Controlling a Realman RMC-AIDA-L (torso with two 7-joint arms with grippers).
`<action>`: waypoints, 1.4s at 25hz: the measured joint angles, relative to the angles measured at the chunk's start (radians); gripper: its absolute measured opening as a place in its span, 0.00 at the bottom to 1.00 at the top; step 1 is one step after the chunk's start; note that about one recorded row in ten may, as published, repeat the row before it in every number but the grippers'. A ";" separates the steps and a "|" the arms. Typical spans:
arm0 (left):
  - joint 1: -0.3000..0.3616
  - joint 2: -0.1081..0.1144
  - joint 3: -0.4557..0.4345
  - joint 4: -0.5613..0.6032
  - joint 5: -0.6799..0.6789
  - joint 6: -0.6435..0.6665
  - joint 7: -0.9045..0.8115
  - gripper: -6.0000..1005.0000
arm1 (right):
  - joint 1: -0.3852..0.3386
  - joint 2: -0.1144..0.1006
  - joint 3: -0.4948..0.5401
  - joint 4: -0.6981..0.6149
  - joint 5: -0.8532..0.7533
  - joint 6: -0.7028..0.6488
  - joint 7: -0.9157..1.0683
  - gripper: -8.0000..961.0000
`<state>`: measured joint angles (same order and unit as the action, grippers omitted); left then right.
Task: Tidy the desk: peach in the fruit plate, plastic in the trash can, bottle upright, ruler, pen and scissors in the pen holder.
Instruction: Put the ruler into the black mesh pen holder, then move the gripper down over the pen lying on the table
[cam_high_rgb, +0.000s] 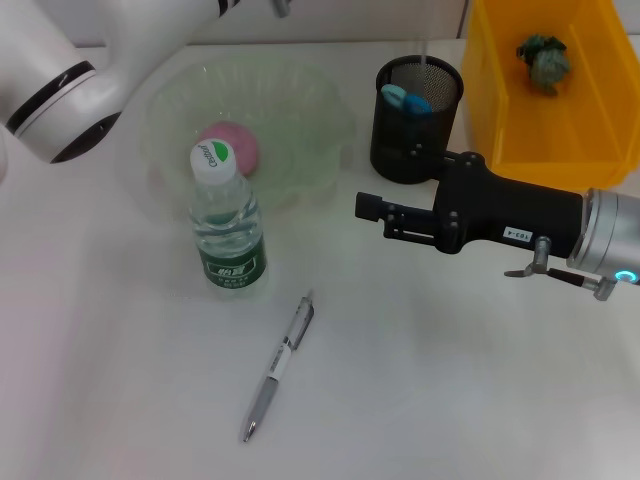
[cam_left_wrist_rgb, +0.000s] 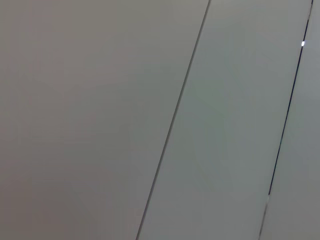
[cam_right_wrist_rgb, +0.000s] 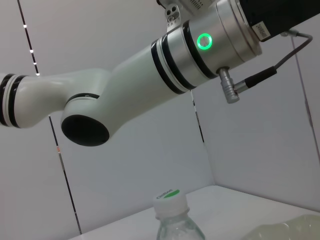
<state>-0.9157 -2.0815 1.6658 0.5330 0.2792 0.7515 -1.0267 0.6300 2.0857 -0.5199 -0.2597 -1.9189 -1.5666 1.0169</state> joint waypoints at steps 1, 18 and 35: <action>0.003 0.000 0.001 0.000 0.000 0.003 0.000 0.61 | 0.001 0.000 0.000 0.000 0.000 0.000 0.000 0.77; 0.190 0.021 0.003 0.045 0.103 0.489 -0.145 0.81 | -0.025 -0.005 0.011 -0.005 0.037 -0.016 0.019 0.77; 0.634 0.194 -0.299 0.051 0.867 1.044 -0.305 0.81 | -0.088 -0.025 -0.044 -0.252 0.019 -0.191 0.186 0.77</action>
<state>-0.2817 -1.8876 1.3666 0.5844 1.1463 1.7956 -1.3318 0.5423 2.0604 -0.5643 -0.5115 -1.9000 -1.7576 1.2032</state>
